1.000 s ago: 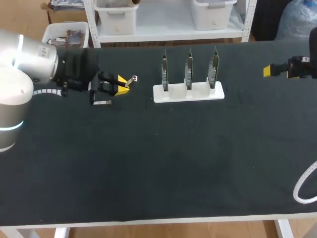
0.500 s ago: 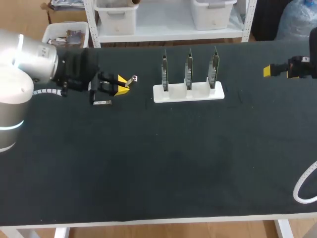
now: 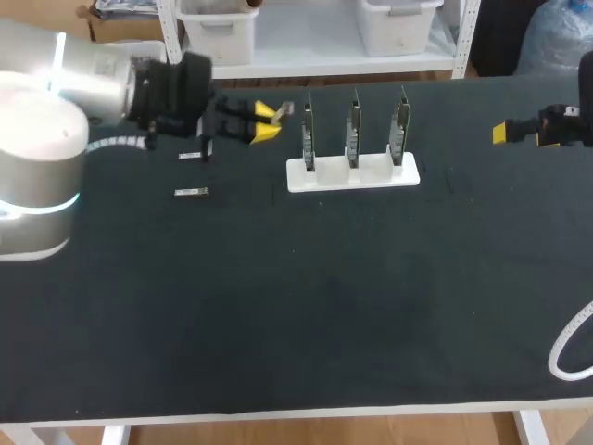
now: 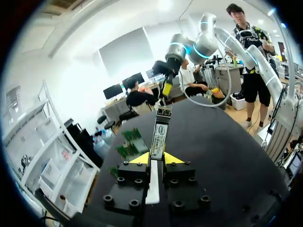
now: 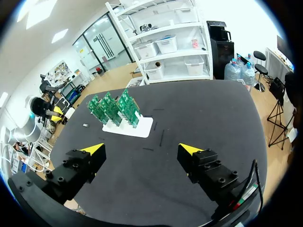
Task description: Pick up the optical module with the left hand, and insert it into the network port with the right hand.
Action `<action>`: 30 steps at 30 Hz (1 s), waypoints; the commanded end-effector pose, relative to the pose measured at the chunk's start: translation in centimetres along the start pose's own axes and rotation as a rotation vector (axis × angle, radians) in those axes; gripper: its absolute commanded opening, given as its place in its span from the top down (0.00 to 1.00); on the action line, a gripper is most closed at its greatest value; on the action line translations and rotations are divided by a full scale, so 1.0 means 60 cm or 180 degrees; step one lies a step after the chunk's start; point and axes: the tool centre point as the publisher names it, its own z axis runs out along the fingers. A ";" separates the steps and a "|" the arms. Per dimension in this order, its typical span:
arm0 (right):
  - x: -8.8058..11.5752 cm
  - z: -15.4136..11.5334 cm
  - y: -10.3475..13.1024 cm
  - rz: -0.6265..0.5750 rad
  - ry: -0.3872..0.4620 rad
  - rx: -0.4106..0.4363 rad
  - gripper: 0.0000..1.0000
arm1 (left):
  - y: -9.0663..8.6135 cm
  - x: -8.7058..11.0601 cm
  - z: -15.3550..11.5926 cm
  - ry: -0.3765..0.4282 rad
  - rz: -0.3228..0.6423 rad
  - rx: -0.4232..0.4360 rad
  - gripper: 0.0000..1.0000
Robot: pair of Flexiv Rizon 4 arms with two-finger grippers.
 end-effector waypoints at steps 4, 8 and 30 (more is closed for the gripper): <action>0.001 -0.002 0.002 0.0002 -0.0001 0.0014 0.00 | 0.031 -0.042 0.032 -0.0146 0.0239 0.0059 1.00; 0.001 -0.002 0.002 0.0002 -0.0001 0.0014 0.00 | 0.042 -0.040 0.033 -0.0179 0.0205 0.0093 1.00; 0.001 -0.002 0.002 0.0002 -0.0001 0.0014 0.00 | 0.090 0.000 0.069 -0.0454 -0.0184 0.0359 1.00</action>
